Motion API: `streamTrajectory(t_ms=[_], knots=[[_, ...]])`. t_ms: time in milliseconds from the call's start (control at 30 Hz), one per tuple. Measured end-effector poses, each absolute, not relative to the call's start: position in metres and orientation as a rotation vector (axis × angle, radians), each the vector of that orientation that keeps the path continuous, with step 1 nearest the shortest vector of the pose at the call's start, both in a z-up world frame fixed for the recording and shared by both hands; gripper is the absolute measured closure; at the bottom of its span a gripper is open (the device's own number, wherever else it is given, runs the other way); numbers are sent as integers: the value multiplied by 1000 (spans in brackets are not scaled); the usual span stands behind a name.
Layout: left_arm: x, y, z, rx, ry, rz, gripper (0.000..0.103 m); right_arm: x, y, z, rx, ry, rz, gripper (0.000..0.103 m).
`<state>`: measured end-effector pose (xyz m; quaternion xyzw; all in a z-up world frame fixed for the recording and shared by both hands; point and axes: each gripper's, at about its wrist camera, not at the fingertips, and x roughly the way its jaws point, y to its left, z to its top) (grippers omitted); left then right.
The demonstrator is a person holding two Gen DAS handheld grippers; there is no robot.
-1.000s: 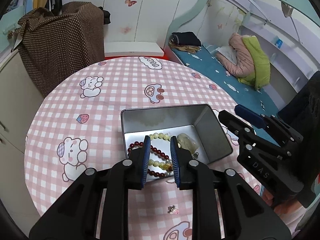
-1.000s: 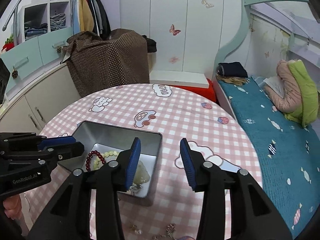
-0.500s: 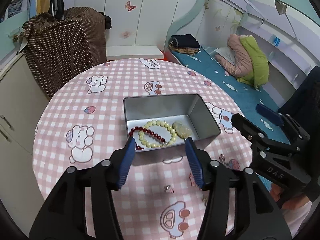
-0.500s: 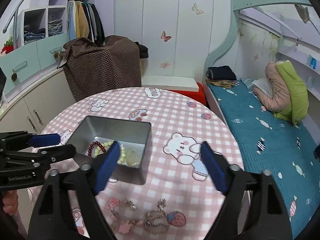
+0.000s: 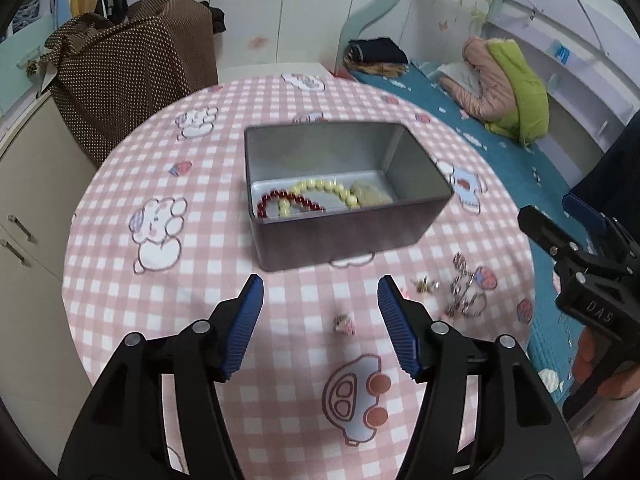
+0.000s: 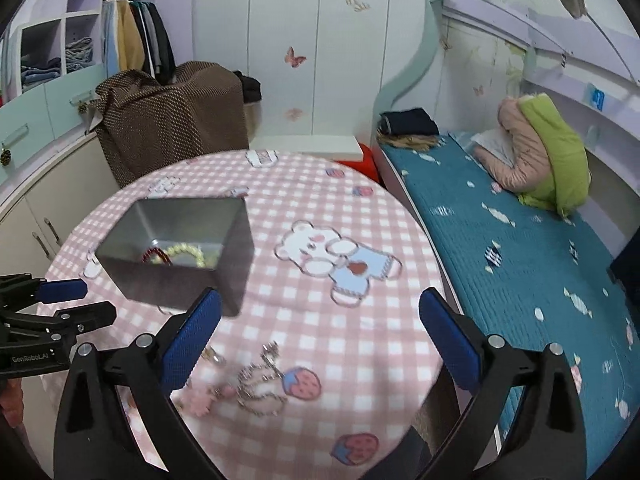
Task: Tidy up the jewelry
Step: 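Withdraw both grippers from the box toward the remaining charms, then grasp a small pink charm with the left gripper while the right grasps a pearl earring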
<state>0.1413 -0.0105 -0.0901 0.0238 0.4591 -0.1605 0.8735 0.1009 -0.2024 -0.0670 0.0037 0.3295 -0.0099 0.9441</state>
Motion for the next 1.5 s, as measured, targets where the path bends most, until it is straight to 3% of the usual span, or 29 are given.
streamTrajectory(t_ms=[467,600,833,1233,1500], knots=[[142,-31,-131,146,1059,-351,44,92,-222,-105,17,788,-57,8],[142,-35,-136,178,1050,-337,54,92,-223,-110,17,801,-50,8],[135,-43,-137,231,1002,-371,89,94,-223,-118,11,823,-43,8],[126,-24,-138,92,974,-433,89,88,-207,-118,17,818,72,8],[124,-13,-137,32,952,-438,89,97,-193,-119,12,827,86,28]])
